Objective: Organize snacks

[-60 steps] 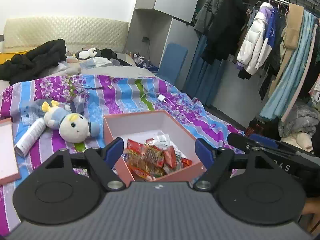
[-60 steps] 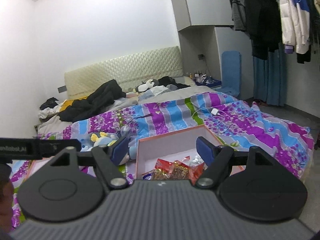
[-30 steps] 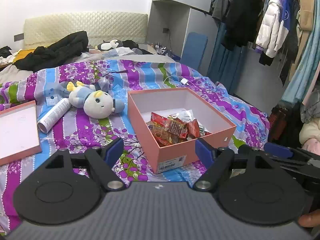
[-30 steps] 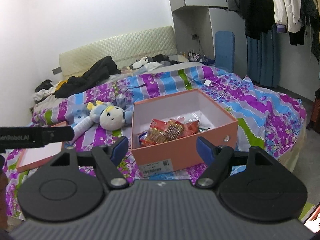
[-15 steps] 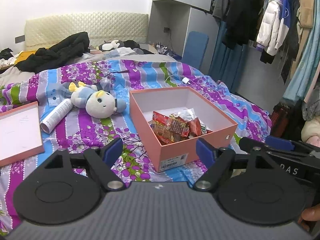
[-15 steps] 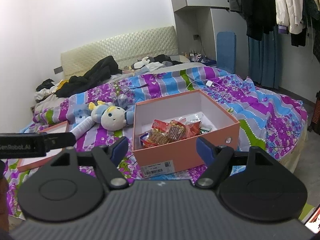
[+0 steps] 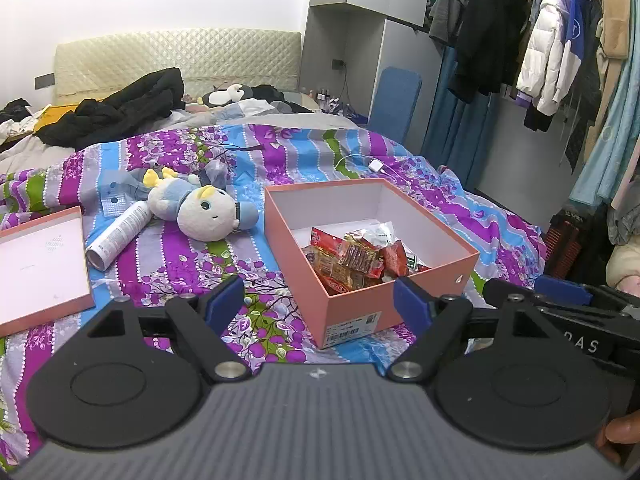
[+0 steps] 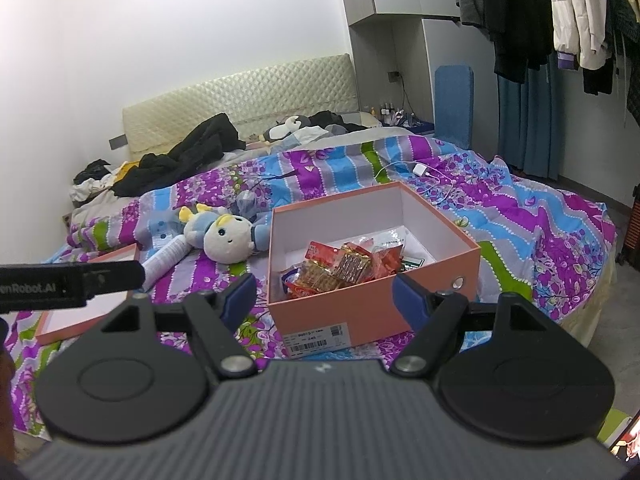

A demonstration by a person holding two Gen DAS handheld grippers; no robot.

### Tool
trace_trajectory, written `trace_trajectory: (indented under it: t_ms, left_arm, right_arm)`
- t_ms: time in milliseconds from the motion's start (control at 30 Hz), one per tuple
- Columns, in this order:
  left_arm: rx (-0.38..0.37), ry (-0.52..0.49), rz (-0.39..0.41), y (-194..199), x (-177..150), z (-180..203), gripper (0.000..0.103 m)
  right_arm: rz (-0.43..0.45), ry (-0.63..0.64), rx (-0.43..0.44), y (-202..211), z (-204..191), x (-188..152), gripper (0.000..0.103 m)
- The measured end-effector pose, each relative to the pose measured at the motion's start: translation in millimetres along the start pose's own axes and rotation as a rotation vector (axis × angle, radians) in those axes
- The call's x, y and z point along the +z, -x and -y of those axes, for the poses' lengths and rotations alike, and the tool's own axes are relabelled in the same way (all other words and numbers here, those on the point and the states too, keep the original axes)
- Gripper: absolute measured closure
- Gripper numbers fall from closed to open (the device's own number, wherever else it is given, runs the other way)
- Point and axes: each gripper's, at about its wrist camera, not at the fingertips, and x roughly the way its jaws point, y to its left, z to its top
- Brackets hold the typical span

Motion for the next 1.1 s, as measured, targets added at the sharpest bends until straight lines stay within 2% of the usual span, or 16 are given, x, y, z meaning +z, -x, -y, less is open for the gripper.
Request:
trace_trajectory:
  t_ms: [200,300,467,533,567,600,1100]
  left_arm:
    - [0.001,0.002,0.003,0.6,0.4,-1.1,0.017]
    - [0.01,0.009,0.007,1.0,1.1,-4.3,0.008]
    - [0.046,0.017,-0.004,-2.1,0.7,-8.0,0.004]
    - [0.047,0.032,-0.006,-2.9,0.6,-10.9,0.003]
    - [0.046,0.038,-0.008,-2.9,0.8,-12.3,0.003]
    - [0.045,0.04,-0.01,-2.9,1.0,-13.0,0.003]
    - [0.078,0.023,-0.02,-5.0,4.1,-13.4,0.003]
  right_arm:
    - [0.0,0.001,-0.003,-0.7,0.2,0.1,0.027]
    - [0.004,0.006,-0.004,0.4,0.1,1.5,0.027]
    - [0.006,0.013,-0.006,0.6,-0.1,5.3,0.026]
    - [0.001,0.006,-0.004,-0.9,1.6,6.0,0.015]
    - [0.001,0.002,-0.007,-1.6,2.5,6.3,0.004]
    - [-0.002,0.0,-0.013,-2.5,2.7,6.5,0.0]
    - [0.001,-0.001,-0.026,-4.7,2.6,10.8,0.0]
